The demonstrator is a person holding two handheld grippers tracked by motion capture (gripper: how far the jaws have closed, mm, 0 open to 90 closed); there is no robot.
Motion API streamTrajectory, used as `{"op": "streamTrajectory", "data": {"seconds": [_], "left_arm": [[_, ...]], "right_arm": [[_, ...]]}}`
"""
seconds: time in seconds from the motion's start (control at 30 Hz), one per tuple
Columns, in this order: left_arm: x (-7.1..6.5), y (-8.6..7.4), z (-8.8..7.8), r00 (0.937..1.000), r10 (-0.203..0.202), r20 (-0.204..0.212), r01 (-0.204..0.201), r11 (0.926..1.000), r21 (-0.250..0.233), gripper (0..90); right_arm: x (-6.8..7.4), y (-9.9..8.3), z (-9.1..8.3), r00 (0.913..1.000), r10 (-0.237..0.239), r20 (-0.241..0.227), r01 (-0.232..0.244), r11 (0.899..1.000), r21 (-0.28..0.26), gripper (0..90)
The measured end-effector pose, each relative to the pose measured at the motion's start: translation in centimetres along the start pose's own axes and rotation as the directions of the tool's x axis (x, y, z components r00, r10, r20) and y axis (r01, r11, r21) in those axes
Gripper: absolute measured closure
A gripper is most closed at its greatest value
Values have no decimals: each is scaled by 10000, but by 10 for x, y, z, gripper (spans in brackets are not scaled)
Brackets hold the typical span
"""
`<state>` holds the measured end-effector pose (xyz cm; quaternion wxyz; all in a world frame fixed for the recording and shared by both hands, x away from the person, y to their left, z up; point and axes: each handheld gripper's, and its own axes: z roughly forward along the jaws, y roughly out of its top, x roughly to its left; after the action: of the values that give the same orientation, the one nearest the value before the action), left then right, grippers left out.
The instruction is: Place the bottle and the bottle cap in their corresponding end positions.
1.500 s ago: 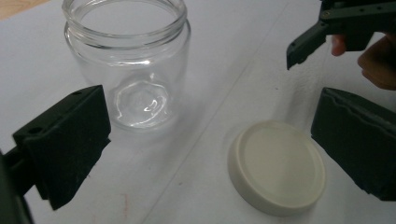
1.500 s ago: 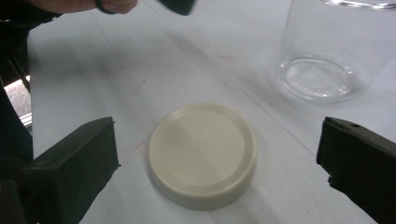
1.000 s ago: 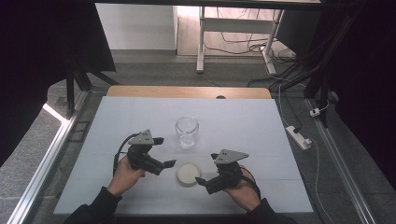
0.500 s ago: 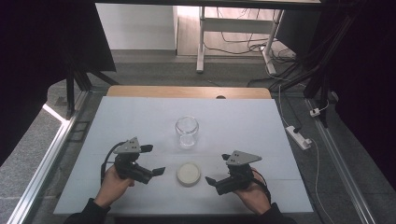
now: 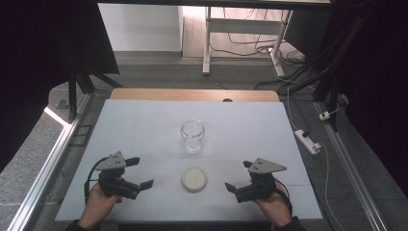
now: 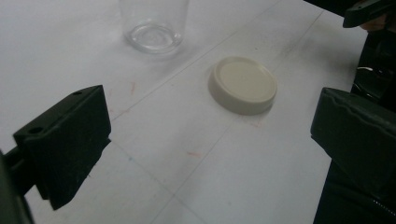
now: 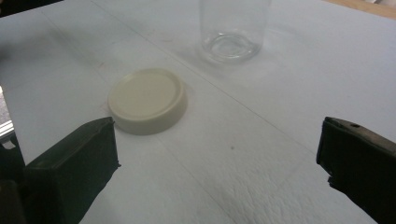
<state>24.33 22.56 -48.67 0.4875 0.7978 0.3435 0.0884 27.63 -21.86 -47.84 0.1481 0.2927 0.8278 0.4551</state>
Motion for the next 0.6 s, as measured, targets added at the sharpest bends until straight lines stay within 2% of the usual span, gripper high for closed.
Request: {"op": "streamTrajectory", "data": {"seconds": [0.37,0.6], "left_arm": [[0,-25,-28,9971,-388,-649,388,9992,-22,0],[1,-40,-45,9908,-833,-1071,813,9964,-229,0]], "right_arm": [[-9,-16,-24,9967,357,733,-359,9994,13,0],[-15,-29,-40,9908,694,1162,-696,9976,-20,0]]}}
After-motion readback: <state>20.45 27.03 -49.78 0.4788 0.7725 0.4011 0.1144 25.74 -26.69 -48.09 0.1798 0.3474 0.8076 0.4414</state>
